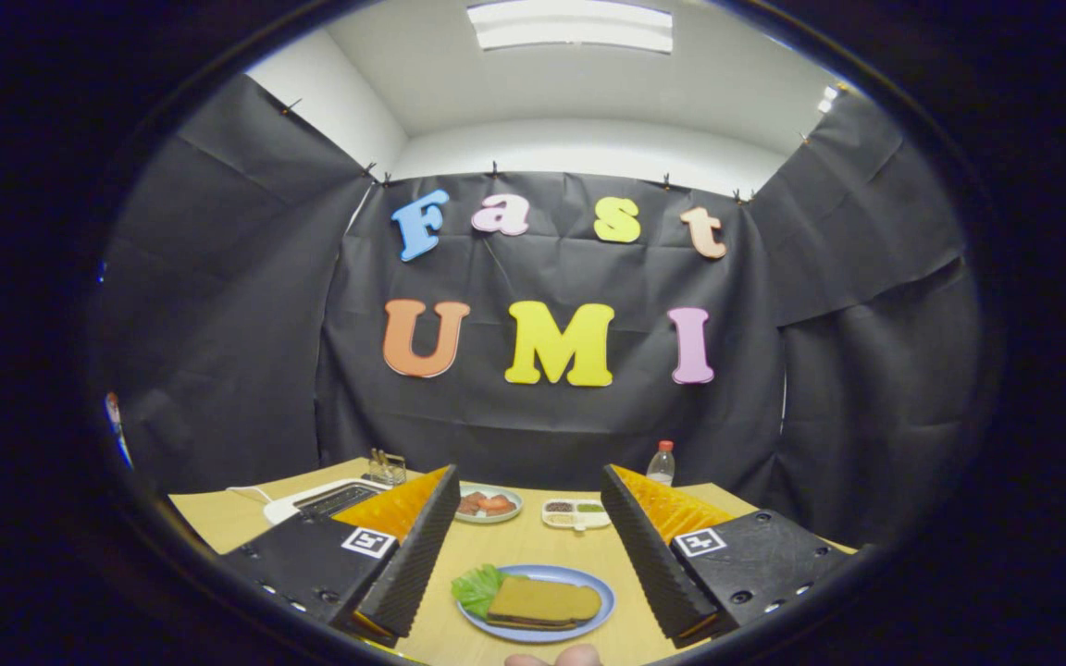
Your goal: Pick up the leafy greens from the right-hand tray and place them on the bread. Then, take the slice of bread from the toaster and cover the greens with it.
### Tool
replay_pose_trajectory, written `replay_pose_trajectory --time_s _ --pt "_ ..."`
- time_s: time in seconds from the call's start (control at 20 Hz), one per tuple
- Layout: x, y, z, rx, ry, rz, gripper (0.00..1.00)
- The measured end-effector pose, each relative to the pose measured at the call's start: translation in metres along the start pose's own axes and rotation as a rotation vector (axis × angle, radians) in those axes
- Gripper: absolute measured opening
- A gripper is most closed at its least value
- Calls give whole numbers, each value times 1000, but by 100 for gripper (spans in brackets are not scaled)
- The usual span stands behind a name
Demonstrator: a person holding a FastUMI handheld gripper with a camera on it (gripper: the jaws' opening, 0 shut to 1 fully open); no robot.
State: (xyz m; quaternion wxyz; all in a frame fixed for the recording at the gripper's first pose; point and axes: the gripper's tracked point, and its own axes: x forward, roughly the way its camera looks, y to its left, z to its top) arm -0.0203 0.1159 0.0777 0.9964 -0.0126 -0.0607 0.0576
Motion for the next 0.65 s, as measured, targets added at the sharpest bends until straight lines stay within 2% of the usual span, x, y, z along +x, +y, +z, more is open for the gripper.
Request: replay_pose_trajectory --time_s 0.35,0.65 --pt "-11 2 -18 20 1 -5 95" --pt "-9 -7 -6 11 -14 -14 95"
